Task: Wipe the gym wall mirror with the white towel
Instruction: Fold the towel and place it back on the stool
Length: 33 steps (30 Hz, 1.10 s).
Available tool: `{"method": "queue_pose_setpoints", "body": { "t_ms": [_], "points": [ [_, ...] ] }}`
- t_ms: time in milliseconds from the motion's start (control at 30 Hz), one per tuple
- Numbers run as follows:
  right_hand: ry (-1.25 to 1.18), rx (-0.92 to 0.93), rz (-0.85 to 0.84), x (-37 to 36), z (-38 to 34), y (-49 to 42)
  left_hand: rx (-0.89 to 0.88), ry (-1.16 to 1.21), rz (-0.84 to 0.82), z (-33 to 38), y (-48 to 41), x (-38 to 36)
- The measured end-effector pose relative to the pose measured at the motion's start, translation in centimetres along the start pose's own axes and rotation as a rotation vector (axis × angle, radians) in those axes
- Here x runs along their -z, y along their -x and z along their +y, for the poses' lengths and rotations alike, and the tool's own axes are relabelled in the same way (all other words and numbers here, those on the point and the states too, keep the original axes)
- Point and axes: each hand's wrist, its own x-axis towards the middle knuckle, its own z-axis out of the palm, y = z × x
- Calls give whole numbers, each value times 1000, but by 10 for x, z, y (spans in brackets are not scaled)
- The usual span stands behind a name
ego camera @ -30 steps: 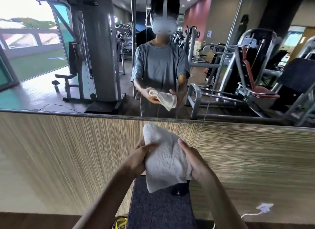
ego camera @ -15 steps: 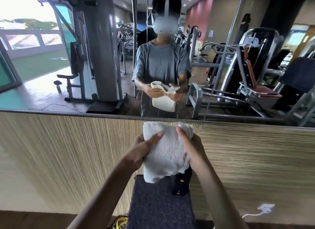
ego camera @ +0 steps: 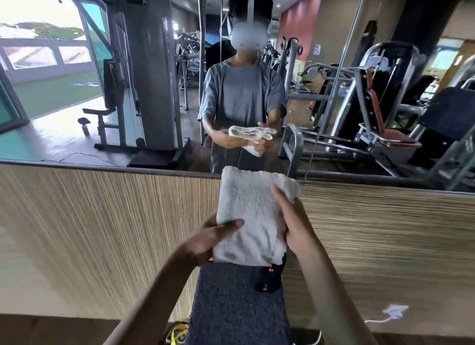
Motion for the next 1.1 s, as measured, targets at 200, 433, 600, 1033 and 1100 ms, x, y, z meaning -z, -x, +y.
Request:
{"method": "queue_pose_setpoints", "body": {
  "t_ms": [200, 433, 600, 1033, 1100],
  "points": [
    [347, -231, -327, 17, 57, 20, 54, 9, 40, -22, 1, 16],
    [205, -286, -256, 23, 72, 26, 132, 175, 56, -58, 11, 33],
    [588, 215, -122, 14, 77, 17, -6, -63, 306, -72, -1, 14],
    [1173, 824, -315, 22, 122, 37, -67, 684, 143, -81, 1, 48],
    [845, 517, -92, 29, 120, 43, -141, 693, 89, -77, 10, 40]
  ]
}}
